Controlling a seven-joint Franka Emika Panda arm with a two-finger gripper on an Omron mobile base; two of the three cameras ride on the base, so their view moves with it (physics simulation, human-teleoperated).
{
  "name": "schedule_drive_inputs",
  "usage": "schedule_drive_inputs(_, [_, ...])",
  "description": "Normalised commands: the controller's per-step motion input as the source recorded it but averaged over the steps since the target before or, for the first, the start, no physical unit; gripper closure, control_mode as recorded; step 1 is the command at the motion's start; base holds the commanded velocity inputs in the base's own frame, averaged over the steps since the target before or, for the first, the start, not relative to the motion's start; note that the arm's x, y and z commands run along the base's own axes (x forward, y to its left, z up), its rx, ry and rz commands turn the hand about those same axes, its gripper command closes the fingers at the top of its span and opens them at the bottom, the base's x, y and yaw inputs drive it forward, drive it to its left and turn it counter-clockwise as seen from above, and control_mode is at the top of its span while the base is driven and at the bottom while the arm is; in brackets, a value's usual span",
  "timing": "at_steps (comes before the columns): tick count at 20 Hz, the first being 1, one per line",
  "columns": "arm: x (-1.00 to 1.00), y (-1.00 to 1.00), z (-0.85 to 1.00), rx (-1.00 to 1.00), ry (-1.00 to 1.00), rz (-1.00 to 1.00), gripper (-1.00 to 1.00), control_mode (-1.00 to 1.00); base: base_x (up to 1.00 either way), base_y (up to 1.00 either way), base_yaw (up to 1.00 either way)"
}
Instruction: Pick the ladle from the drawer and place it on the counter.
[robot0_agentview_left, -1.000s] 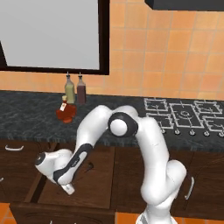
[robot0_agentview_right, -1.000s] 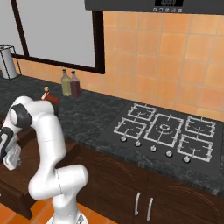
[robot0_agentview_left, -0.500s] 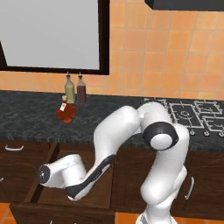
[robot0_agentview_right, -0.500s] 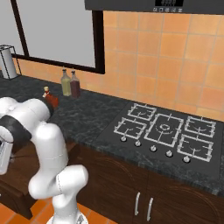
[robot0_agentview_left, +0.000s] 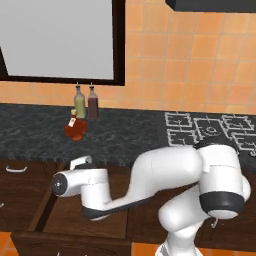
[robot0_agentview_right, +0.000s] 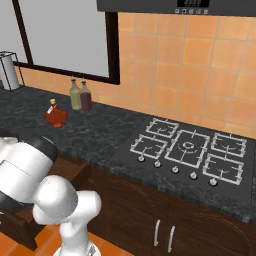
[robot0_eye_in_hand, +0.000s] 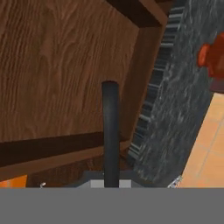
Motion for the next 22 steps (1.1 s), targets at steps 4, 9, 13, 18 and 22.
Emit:
schedule_drive_inputs(4, [0.52,-0.50,1.00,0.22,-0.03,-0.02,1.00,-1.00,0.00,0.00,0.00])
schedule_drive_inputs(9, [0.64,-0.81,0.88,0.27,0.00,0.09,1.00,-1.00,0.00,0.00,0.00])
schedule_drive_inputs(13, [0.46,-1.00,0.34,0.26,0.00,0.28,1.00,-1.00,0.00,0.00,0.00])
schedule_drive_inputs(18, [0.68,-0.59,0.00,0.14,0.24,0.14,1.00,-1.00,0.00,0.00,0.00])
schedule_drive_inputs(22, [0.66,0.05,-0.14,0.00,0.23,0.01,1.00,-1.00,0.00,0.00,0.00])
